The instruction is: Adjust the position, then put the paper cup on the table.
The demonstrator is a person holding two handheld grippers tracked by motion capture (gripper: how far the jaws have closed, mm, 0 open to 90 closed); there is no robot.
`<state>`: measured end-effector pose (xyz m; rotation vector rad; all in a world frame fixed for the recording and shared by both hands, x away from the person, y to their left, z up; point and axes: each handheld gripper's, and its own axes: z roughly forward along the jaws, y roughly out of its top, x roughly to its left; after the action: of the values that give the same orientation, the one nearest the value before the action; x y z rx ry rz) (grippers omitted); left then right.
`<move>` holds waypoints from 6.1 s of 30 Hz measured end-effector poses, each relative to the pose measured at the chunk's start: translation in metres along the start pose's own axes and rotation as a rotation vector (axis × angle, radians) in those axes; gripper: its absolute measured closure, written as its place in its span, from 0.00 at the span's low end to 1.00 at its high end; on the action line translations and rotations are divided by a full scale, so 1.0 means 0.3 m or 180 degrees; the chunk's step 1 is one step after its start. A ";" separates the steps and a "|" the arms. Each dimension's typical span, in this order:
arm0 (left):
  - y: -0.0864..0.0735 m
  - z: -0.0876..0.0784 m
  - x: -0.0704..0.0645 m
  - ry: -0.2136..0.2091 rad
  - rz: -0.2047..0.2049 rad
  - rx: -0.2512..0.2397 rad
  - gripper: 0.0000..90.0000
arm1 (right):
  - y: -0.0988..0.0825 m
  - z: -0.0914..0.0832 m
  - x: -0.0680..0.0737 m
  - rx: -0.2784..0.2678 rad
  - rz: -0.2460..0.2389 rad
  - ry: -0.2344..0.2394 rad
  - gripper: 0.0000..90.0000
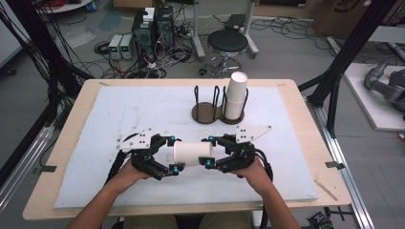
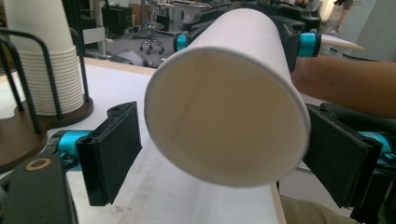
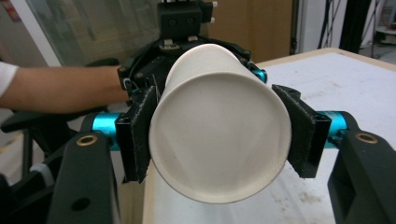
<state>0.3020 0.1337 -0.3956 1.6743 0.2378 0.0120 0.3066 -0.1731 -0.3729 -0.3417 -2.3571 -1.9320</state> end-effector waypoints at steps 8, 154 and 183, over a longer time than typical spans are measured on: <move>0.000 0.008 0.004 -0.0070 0.0013 -0.0041 0.26 | -0.026 -0.006 -0.012 -0.0110 0.0191 0.0085 0.40; -0.095 -0.322 0.054 0.1637 -0.0064 -0.0096 0.19 | -0.131 -0.283 0.007 0.0134 -0.0222 -0.1977 0.39; -0.097 -0.355 0.041 0.1778 -0.0090 -0.0148 0.19 | -0.162 -0.304 -0.028 0.0072 -0.0200 -0.2317 0.39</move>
<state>0.2940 0.2432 -0.4131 1.5919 0.6750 0.4644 0.2966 -0.2720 -0.4024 -1.1511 -2.8065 -2.0487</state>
